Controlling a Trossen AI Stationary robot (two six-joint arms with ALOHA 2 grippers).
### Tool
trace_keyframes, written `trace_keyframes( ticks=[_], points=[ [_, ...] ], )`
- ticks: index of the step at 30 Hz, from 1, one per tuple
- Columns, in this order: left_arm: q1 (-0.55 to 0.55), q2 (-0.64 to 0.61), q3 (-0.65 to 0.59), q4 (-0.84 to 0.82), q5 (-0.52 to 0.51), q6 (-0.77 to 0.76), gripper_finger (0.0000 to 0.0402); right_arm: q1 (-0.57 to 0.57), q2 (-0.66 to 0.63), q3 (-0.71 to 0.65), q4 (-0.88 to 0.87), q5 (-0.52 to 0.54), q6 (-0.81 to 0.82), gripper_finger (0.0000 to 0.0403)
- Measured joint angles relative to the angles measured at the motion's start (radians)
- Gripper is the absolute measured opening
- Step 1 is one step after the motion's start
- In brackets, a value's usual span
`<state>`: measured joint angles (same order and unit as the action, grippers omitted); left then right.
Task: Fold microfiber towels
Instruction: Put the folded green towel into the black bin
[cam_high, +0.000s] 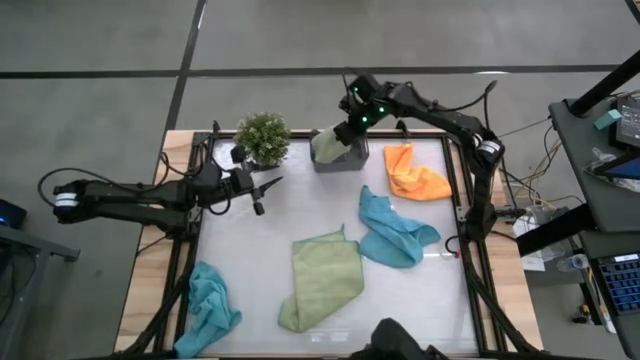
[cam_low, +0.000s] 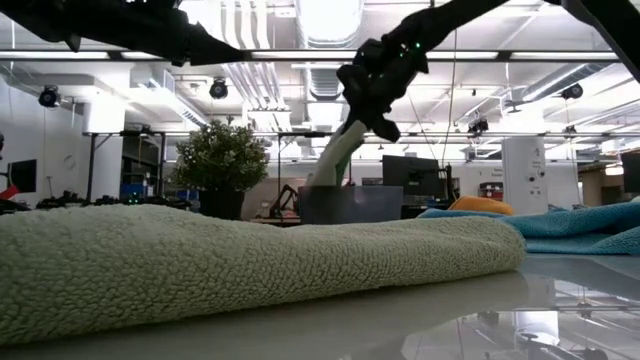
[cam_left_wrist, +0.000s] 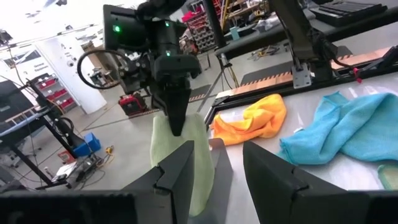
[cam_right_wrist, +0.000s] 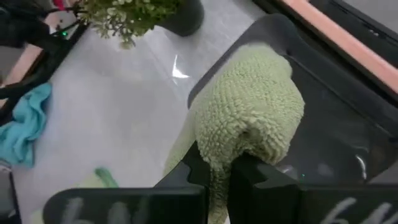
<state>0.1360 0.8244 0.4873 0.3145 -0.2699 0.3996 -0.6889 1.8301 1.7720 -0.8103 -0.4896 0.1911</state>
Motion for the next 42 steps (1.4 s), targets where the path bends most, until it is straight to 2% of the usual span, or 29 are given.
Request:
trace_keyframes(
  ticks=[9,14,21,24,33,42],
  points=[
    [0.0,0.044,0.001,0.02,0.0,0.007,0.0122,-0.032,0.003,-0.121,0.042,0.152,-0.011,0.0013],
    [0.0,0.07,0.002,0.023,0.0,0.007,0.0122,-0.032,0.01,-0.189,0.082,0.177,-0.009,0.0013],
    [0.001,0.098,0.002,0.067,-0.002,0.01,0.0122,-0.032,0.025,-0.193,0.098,0.24,-0.019,0.0015],
    [0.002,0.104,0.002,0.07,-0.002,0.01,0.0122,-0.032,0.03,-0.193,0.098,0.254,-0.019,0.0036],
    [0.002,0.105,0.002,0.07,-0.006,0.022,0.0122,-0.04,0.031,-0.179,0.045,0.256,-0.02,0.0131],
    [0.001,0.105,0.001,0.07,-0.028,0.026,0.0122,-0.071,0.031,-0.039,-0.104,0.285,-0.06,0.014]
  ],
)
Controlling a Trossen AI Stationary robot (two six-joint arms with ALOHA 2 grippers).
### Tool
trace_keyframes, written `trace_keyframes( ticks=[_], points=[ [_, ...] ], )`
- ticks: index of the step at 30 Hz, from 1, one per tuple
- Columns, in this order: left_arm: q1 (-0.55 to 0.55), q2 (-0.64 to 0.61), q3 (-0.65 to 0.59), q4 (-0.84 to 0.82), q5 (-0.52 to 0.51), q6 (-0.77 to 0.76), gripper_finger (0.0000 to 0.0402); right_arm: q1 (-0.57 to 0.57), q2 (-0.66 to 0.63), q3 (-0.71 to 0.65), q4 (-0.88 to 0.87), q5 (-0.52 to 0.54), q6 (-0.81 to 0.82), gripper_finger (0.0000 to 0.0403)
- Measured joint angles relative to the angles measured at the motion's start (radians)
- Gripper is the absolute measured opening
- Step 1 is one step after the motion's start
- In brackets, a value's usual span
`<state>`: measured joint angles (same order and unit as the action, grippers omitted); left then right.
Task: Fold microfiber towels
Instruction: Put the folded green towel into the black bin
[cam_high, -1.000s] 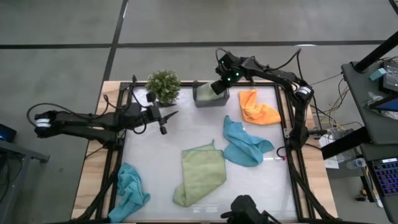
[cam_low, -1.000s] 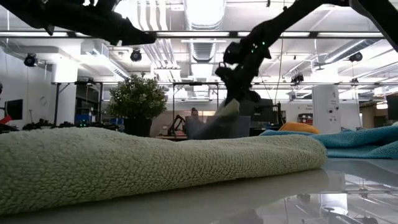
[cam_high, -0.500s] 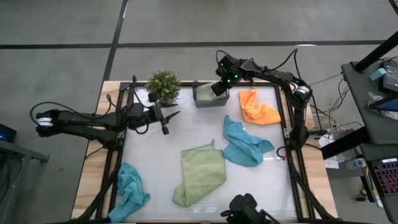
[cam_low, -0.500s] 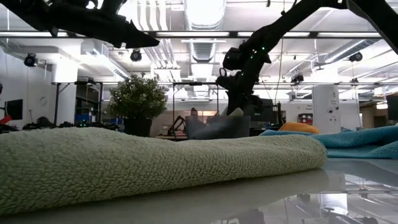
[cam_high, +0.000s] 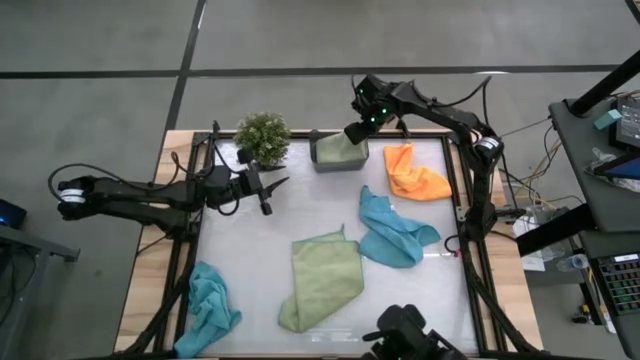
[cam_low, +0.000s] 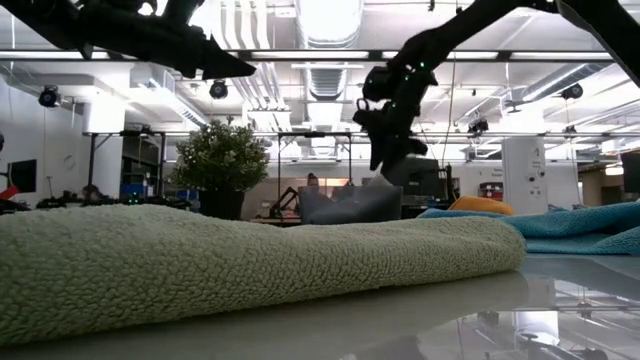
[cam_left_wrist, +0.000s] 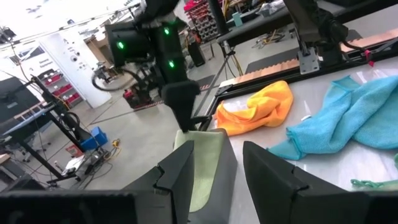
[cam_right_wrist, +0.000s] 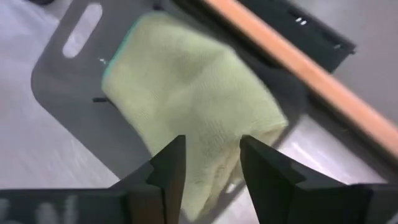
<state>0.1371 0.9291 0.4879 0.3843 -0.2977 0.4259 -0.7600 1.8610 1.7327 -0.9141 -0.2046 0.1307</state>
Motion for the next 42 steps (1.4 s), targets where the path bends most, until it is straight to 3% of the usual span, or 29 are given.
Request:
trace_keyframes(
  ticks=[4,9,17,22,28,42],
  points=[
    [0.0,0.0,-0.001,0.0,0.0,0.0,0.0122,0.0,0.0,0.07,-0.057,0.121,-0.04,0.0129],
    [0.0,0.0,-0.001,0.0,0.0,0.001,0.0122,0.011,0.003,0.09,-0.022,0.128,-0.055,0.0106],
    [0.0,0.0,-0.002,0.0,0.0,0.001,0.0122,0.041,0.006,-0.051,0.097,0.127,-0.046,0.0044],
    [0.0,0.0,-0.002,0.0,0.0,0.0,0.0122,0.04,0.006,-0.171,0.261,0.13,-0.029,0.0012],
    [0.0,0.0,-0.002,0.0,0.0,0.001,0.0122,0.042,0.006,-0.254,0.374,0.129,-0.049,0.0009],
    [0.0,0.05,0.01,0.003,0.001,-0.019,0.0122,0.049,-0.06,-0.226,0.325,0.13,-0.173,0.0008]
  ],
)
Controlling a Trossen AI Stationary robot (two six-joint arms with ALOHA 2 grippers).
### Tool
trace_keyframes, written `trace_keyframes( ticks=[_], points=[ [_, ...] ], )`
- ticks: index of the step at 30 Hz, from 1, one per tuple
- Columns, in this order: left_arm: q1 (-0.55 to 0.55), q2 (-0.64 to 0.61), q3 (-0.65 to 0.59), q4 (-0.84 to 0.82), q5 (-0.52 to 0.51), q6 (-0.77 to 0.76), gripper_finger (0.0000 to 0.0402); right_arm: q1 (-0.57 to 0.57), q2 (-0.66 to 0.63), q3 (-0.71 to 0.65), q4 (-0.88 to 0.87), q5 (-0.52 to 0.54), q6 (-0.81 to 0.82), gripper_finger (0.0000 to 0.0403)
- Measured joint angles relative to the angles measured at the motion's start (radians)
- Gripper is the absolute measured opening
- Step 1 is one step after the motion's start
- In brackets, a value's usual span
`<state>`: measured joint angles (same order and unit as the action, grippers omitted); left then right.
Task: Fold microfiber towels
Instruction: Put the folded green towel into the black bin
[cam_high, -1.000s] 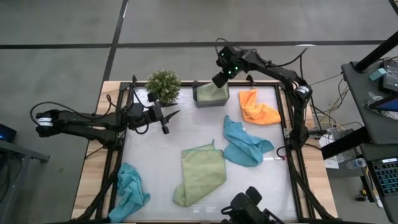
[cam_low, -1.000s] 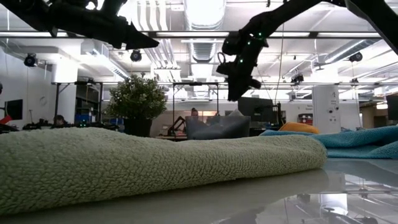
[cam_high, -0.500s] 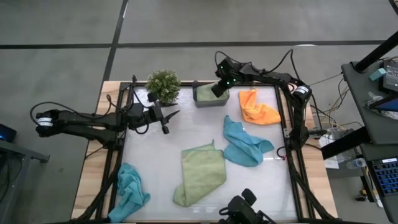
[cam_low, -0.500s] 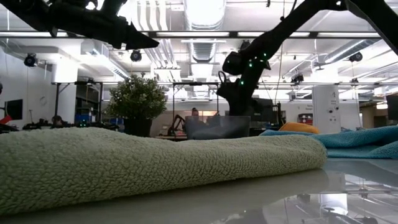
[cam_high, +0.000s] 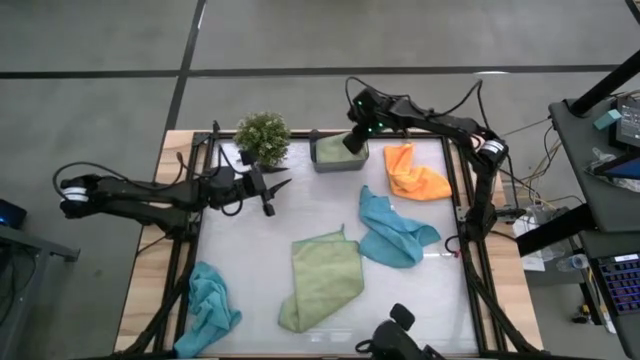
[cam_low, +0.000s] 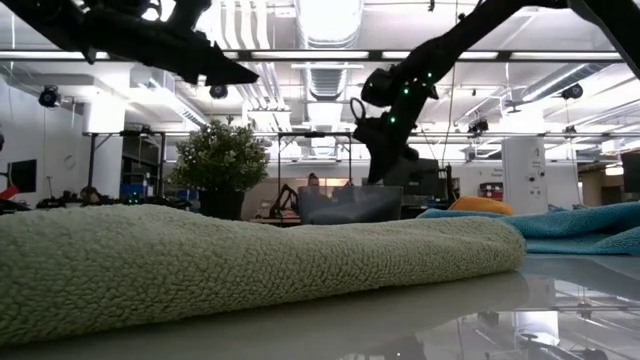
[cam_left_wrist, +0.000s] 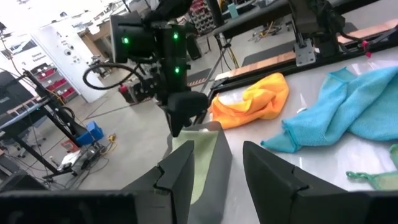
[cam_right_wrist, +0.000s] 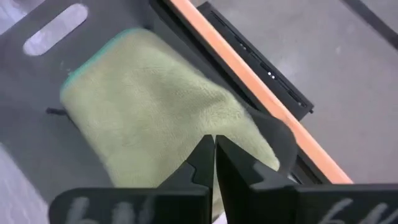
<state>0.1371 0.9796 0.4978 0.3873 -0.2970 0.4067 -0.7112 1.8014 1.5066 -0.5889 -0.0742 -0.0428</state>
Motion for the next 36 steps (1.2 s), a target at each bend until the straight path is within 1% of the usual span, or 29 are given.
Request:
trace_keyframes(
  ticks=[4,9,11,13,15,16,18,21,23,25,28,31,36],
  points=[
    [0.0,0.07,0.059,0.0,0.001,-0.056,0.0122,0.026,-0.076,-0.053,0.015,-0.002,-0.037,0.0008],
    [0.001,0.196,0.196,-0.042,0.005,-0.051,0.0122,0.07,-0.222,-0.207,0.143,-0.003,-0.068,0.0008],
    [0.004,0.245,0.28,-0.119,0.005,-0.035,0.0116,0.083,-0.291,-0.278,0.22,-0.008,-0.065,0.0008],
    [0.01,0.298,0.376,-0.233,0.008,-0.028,0.0104,0.089,-0.36,-0.346,0.289,-0.029,-0.063,0.0008],
    [0.026,0.353,0.47,-0.343,0.02,-0.027,0.0089,0.087,-0.42,-0.409,0.357,-0.076,-0.062,0.0008],
    [0.039,0.379,0.517,-0.401,0.035,-0.027,0.0082,0.087,-0.448,-0.441,0.396,-0.103,-0.063,0.0008],
    [0.075,0.429,0.61,-0.51,0.107,-0.027,0.0066,0.087,-0.503,-0.499,0.458,-0.151,-0.062,0.0008],
    [0.137,0.506,0.735,-0.635,0.237,-0.029,0.0045,0.089,-0.572,-0.565,0.518,-0.17,-0.066,0.0008],
    [0.173,0.565,0.806,-0.681,0.264,-0.03,0.0032,0.087,-0.607,-0.595,0.527,-0.169,-0.078,0.0009],
    [0.205,0.626,0.861,-0.682,0.265,-0.03,0.002,0.087,-0.633,-0.614,0.527,-0.168,-0.093,0.0008],
    [0.24,0.731,0.927,-0.624,0.264,-0.038,0.0004,0.087,-0.662,-0.639,0.543,-0.169,-0.121,0.0009],
    [0.267,0.838,0.991,-0.585,0.267,-0.073,0.0002,0.087,-0.667,-0.651,0.549,-0.169,-0.134,0.0009],
    [0.315,0.995,1.1,-0.574,0.269,-0.087,0.0,0.087,-0.667,-0.666,0.543,-0.169,-0.154,0.0009]
  ],
)
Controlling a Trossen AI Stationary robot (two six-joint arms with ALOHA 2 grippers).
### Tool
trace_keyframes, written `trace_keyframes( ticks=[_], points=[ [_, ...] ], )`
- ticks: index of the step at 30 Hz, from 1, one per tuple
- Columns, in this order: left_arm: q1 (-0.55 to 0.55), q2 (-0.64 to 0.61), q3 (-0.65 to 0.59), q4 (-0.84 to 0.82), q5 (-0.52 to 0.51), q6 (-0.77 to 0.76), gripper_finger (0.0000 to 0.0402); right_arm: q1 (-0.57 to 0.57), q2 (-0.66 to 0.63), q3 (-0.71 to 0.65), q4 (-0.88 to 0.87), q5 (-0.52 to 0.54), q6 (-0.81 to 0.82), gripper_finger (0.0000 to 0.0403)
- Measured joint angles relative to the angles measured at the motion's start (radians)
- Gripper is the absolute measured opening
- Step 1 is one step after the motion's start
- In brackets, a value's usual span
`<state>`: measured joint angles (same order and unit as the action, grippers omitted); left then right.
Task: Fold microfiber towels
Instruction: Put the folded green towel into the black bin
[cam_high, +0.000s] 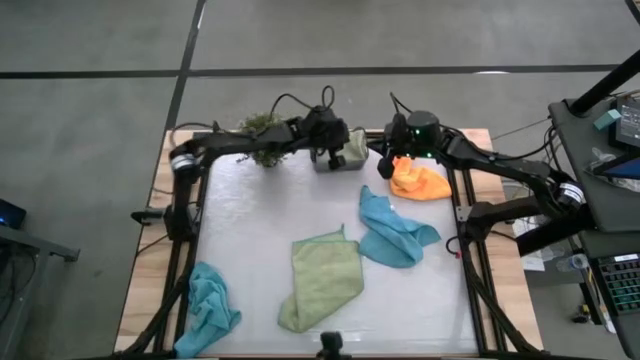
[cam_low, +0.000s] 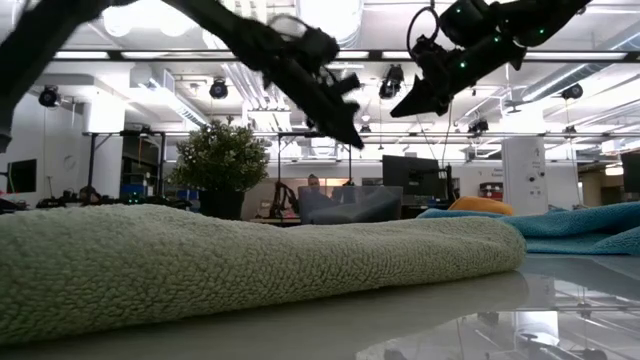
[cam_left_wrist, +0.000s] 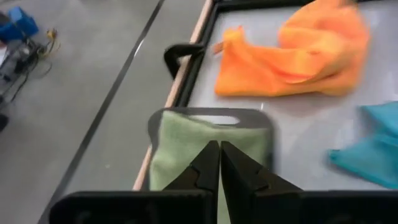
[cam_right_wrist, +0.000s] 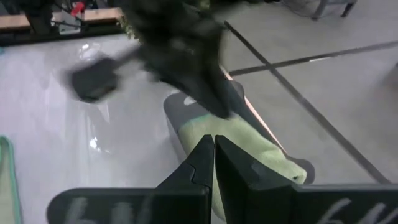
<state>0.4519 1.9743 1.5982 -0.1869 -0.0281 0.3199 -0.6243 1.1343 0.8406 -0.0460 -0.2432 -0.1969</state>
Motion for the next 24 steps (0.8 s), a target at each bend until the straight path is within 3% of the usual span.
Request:
trace_keyframes(
  ticks=[9,14,21,24],
  points=[
    [0.064,0.232,0.145,0.016,-0.016,-0.087,0.0,-0.003,0.0,-0.004,0.0,0.0,-0.024,0.0009],
    [0.091,0.205,0.16,-0.024,-0.03,-0.174,0.0,-0.003,0.0,-0.007,0.0,0.0,-0.031,0.0009],
    [0.105,0.191,0.166,-0.288,-0.023,-0.237,0.0,-0.005,0.0,-0.009,0.0,0.0,-0.03,0.0009],
    [0.089,0.152,0.163,-0.342,-0.005,-0.234,0.0,-0.004,0.015,-0.005,-0.009,0.072,0.036,0.0009]
  ],
)
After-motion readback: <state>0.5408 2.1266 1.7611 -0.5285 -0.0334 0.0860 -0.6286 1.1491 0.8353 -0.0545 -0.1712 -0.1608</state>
